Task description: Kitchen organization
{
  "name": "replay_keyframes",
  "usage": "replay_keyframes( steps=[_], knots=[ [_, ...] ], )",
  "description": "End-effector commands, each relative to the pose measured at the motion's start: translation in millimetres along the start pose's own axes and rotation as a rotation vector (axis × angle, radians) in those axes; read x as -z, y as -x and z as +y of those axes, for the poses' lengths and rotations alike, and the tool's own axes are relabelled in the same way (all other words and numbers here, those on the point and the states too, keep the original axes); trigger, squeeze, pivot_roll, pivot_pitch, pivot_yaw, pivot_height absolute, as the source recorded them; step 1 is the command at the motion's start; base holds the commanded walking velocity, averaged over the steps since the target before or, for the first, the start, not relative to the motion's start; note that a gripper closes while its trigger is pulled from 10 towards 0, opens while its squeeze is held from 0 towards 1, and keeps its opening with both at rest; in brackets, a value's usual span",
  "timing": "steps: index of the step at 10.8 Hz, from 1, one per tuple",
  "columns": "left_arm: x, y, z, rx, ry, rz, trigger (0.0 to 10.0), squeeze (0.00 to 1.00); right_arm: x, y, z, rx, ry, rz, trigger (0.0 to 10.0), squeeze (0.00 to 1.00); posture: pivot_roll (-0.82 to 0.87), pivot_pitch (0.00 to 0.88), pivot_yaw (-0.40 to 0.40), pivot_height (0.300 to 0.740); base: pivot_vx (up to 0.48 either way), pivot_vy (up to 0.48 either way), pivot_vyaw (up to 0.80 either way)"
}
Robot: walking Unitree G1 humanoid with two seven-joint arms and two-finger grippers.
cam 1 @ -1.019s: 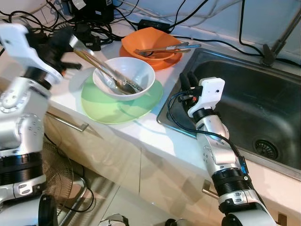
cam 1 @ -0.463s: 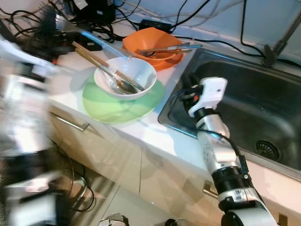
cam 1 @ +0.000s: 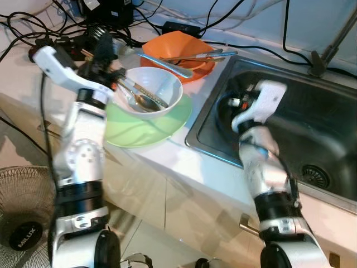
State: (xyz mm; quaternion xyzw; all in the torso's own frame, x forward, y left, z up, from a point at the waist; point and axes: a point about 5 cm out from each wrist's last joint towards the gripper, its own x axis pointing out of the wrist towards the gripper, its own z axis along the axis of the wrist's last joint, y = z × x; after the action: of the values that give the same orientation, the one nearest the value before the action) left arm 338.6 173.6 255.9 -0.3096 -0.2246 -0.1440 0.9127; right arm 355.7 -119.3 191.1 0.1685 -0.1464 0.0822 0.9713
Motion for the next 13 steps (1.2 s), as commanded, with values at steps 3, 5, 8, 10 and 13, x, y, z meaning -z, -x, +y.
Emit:
replay_keyframes(
  steps=[3, 5, 8, 10, 13],
  knots=[
    [7.3, -7.0, -7.2, 0.01, 0.003, 0.003, 10.0, 0.0, -22.8, -7.7, 5.9, -0.009, -0.187, -0.035, 10.0, 1.0, 0.08, 0.046, -0.033, 0.74, 0.0, 0.0, 0.0],
    [15.3, -7.9, -13.5, 0.019, 0.014, 0.007, 10.0, 0.0, -30.1, -8.4, 14.8, -0.056, -0.34, -0.011, 10.0, 1.0, 0.08, 0.034, -0.037, 0.74, 0.0, 0.0, 0.0],
    [18.0, -8.4, -15.8, 0.019, 0.02, 0.005, 10.0, 0.0, -27.8, -4.3, 25.4, -0.137, -0.475, 0.053, 10.0, 0.0, 0.08, 0.027, -0.035, 0.74, 0.0, 0.0, 0.0],
    [20.3, -11.1, -19.2, 0.03, 0.023, 0.008, 10.0, 0.0, -29.5, -2.4, 33.9, -0.189, -0.601, 0.096, 10.0, 0.0, 0.08, 0.043, -0.038, 0.74, 0.0, 0.0, 0.0],
    [23.9, -15.5, -29.0, 0.058, 0.048, 0.008, 10.0, 0.0, -26.9, 3.6, 44.6, -0.267, -0.677, 0.155, 10.0, 0.0, 0.09, 0.066, -0.045, 0.74, 0.0, 0.0, 0.0]
  ],
)
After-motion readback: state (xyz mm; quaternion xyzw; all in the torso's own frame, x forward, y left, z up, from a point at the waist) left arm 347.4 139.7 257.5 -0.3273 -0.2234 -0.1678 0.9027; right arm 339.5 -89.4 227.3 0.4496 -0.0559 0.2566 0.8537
